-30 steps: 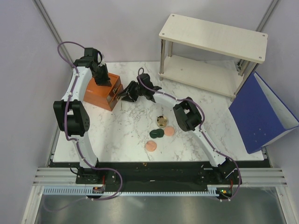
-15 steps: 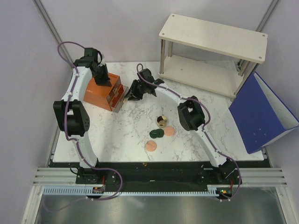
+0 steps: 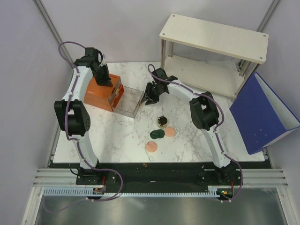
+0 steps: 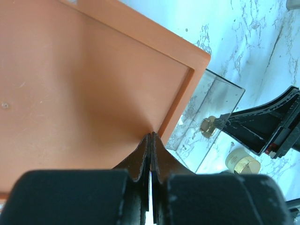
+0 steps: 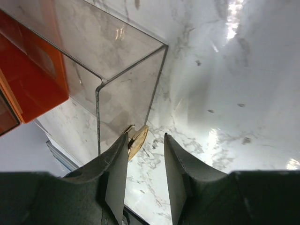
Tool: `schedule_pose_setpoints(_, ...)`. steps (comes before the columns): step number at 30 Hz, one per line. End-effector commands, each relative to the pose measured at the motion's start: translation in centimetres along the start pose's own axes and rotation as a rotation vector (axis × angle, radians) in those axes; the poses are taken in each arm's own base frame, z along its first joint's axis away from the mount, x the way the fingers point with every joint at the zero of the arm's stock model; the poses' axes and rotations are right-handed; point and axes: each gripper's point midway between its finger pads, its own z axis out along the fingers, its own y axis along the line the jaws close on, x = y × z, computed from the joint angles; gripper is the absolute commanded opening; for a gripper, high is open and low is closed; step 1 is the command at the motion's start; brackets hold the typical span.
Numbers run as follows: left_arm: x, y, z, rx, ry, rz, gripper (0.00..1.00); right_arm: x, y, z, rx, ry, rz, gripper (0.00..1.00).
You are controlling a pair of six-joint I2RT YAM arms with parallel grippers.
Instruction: Organize the makeup
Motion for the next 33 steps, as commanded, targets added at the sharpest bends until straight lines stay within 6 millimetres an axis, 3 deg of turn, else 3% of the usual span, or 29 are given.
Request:
schedule_pose_setpoints(1, 4.5, 2.2, 3.4, -0.069, 0.198, 0.017, 0.02, -0.7, -5.8, -2.5, 0.190, -0.002, -0.017, 0.42)
schedule_pose_setpoints(6, 4.3, 2.2, 3.4, -0.069, 0.194, 0.029, 0.02, -2.3, -3.5, -3.7, 0.130, -0.034, -0.080, 0.47)
schedule_pose_setpoints(10, 4.3, 2.2, 3.3, -0.069, 0.194, 0.031, 0.02, -4.1, -0.2, -5.8, 0.048, -0.082, -0.159, 0.55)
schedule_pose_setpoints(13, 4.4, 2.1, 3.2, -0.066, 0.196, 0.030, 0.02, -4.0, 0.7, -7.5, 0.021, -0.079, -0.179, 0.58)
schedule_pose_setpoints(16, 4.5, 2.1, 2.9, -0.068, 0.194, 0.024, 0.02, -3.5, -0.4, -9.2, 0.070, -0.055, -0.215, 0.59)
schedule_pose_setpoints(20, 4.3, 1.9, 2.5, -0.070, 0.183, 0.007, 0.03, -1.7, -3.5, -10.9, 0.196, 0.027, -0.325, 0.61)
schedule_pose_setpoints(23, 4.0, 1.6, 2.4, -0.062, 0.173, -0.010, 0.03, 0.2, -5.4, -13.1, 0.294, 0.100, -0.456, 0.62)
schedule_pose_setpoints(25, 4.0, 1.5, 2.5, -0.058, 0.177, -0.017, 0.03, 1.6, -6.8, -13.5, 0.332, 0.137, -0.476, 0.64)
schedule_pose_setpoints(26, 4.0, 1.5, 2.3, -0.059, 0.180, -0.018, 0.03, 1.7, -6.3, -14.3, 0.316, 0.120, -0.488, 0.64)
schedule_pose_setpoints(29, 4.2, 1.6, 2.2, -0.067, 0.186, -0.022, 0.03, 3.5, -7.2, -14.6, 0.395, 0.145, -0.543, 0.71)
schedule_pose_setpoints(33, 4.6, 1.5, 2.4, -0.061, 0.199, -0.019, 0.03, 6.0, -6.8, -14.0, 0.391, 0.194, -0.589, 0.83)
